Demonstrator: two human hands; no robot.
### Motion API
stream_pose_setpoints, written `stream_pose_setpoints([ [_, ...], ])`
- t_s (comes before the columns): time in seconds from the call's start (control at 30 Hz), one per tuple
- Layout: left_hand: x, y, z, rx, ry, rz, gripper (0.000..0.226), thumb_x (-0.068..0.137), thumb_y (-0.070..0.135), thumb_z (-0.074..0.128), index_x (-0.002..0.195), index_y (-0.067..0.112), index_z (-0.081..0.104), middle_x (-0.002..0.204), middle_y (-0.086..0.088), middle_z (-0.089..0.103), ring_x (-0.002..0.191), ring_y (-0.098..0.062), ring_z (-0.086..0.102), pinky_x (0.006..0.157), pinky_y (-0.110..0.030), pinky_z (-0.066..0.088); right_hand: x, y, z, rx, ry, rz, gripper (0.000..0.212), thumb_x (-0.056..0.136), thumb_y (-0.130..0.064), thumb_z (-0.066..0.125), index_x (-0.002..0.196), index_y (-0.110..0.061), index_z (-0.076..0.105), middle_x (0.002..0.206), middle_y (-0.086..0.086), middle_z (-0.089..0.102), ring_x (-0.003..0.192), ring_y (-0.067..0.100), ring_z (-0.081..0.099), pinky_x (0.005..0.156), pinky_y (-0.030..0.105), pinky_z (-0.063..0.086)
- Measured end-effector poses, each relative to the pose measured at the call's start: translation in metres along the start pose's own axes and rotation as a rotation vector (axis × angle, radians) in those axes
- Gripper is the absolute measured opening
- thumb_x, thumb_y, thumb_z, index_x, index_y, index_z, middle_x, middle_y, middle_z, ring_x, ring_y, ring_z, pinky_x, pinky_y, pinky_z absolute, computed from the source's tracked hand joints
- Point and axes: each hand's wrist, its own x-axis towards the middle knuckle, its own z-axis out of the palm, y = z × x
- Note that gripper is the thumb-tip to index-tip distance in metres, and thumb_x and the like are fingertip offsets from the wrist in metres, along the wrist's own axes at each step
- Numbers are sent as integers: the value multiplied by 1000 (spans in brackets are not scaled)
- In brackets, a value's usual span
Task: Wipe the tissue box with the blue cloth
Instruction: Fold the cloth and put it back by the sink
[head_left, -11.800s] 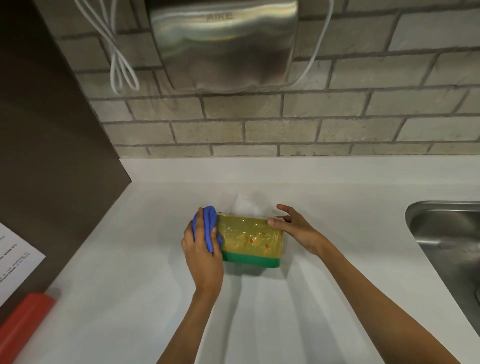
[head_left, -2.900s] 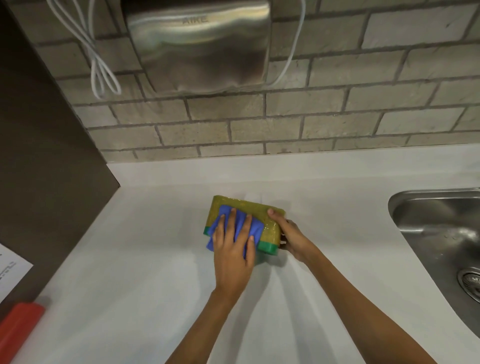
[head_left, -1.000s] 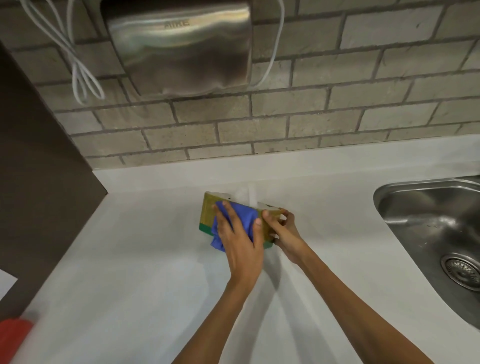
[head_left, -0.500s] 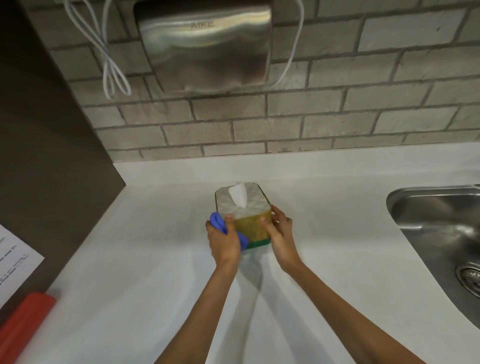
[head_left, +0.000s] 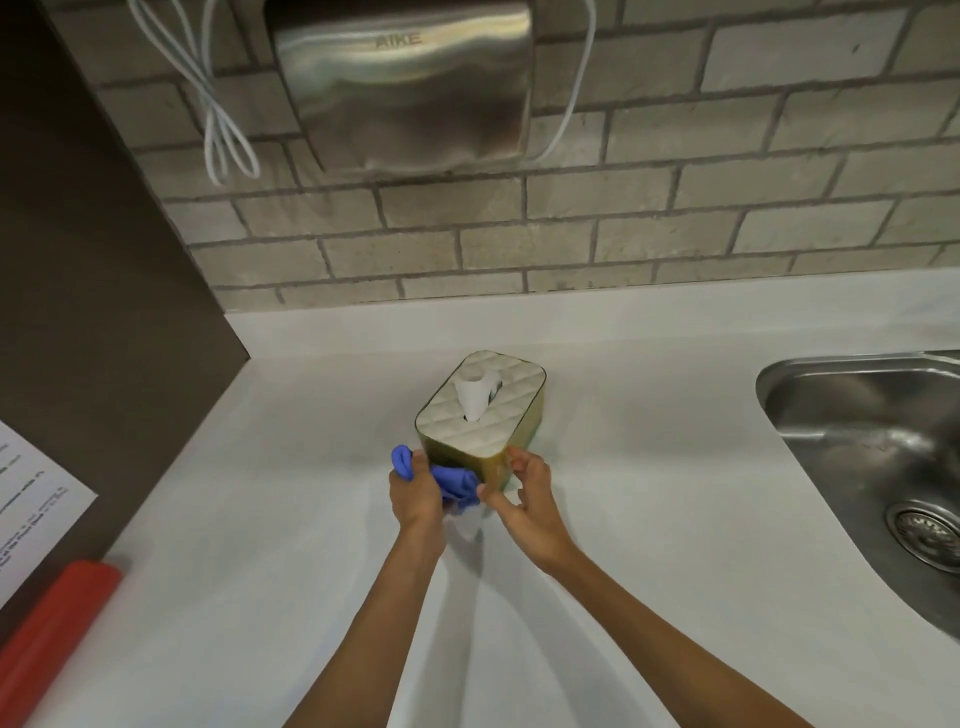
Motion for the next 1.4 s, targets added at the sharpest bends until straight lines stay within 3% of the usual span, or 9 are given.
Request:
stream_pose_setpoints([
  [0.13, -14, -12, -20, -113, -87, -114, 29, 98, 30, 44, 106, 3, 51, 104, -20, 57, 91, -35, 57, 80, -47, 51, -20, -4, -11, -228, 47, -198, 69, 73, -32, 74, 131, -18, 39, 122, -7, 46, 110, 5, 46, 81, -2, 35],
  [0.33, -40, -18, -33, -231, -400, -315, 60, 96, 51, 33, 120, -2, 48, 106, -30, 63, 100, -38, 60, 91, -44, 47, -38, -26, -23, -493, -181, -364, 47, 74, -40, 72, 114, -17, 67, 105, -2, 65, 93, 12, 61, 81, 18, 46],
  [0.43, -44, -22, -36, -178, -531, -354, 71, 94, 56, 29, 132, -1, 47, 123, -28, 58, 99, -36, 60, 74, -38, 50, -41, -32, -32, -437, -173, -329, 27, 78, -31, 71, 96, -11, 74, 89, 2, 70, 78, 18, 63, 72, 26, 48],
  [0.5, -47, -25, -36, -105, -569, -335, 70, 94, 55, 30, 136, 1, 45, 133, -27, 53, 109, -36, 54, 83, -39, 45, -43, -35, -40, -423, -158, -294, 22, 82, -24, 66, 87, -4, 72, 84, 12, 72, 76, 28, 64, 73, 37, 50],
  [0.6, -53, -31, -32, 9, -638, -232, 54, 93, 46, 43, 124, 4, 58, 117, -21, 65, 102, -33, 63, 97, -42, 44, -44, -42, -55, -362, -92, -215, 28, 87, -20, 60, 75, 5, 62, 68, 18, 63, 61, 29, 52, 61, 37, 44],
  [0.73, -70, -33, -23, 150, -661, -191, 20, 86, 25, 61, 98, 10, 69, 87, -8, 76, 73, -20, 72, 67, -28, 53, -45, -55, -88, -215, 18, -62, 27, 91, -15, 55, 68, -1, 53, 65, 12, 47, 61, 20, 40, 55, 29, 35],
  [0.87, -83, -32, -4, 169, -604, -120, 15, 84, 7, 62, 99, 5, 64, 81, -8, 69, 68, -18, 63, 60, -25, 49, -51, -64, -137, 28, 157, 131, 19, 90, -17, 56, 81, -3, 64, 74, 9, 56, 65, 20, 50, 49, 19, 41],
  [1.23, -170, -71, 87, 327, -772, -58, 16, 83, 5, 64, 98, 11, 64, 89, -4, 68, 78, -17, 64, 66, -25, 51, -129, -37, -297, 111, 337, 339, 52, 73, 11, 65, 120, -10, 55, 91, 11, 62, 84, 25, 60, 84, 43, 52],
  [1.4, -232, -120, 136, 398, -811, -45, 28, 82, 7, 67, 110, 8, 62, 98, -8, 66, 78, -16, 63, 66, -24, 52, -183, -18, -377, 6, 425, 388, 36, 74, 14, 59, 96, -14, 57, 78, 2, 53, 64, 12, 48, 50, 22, 39],
])
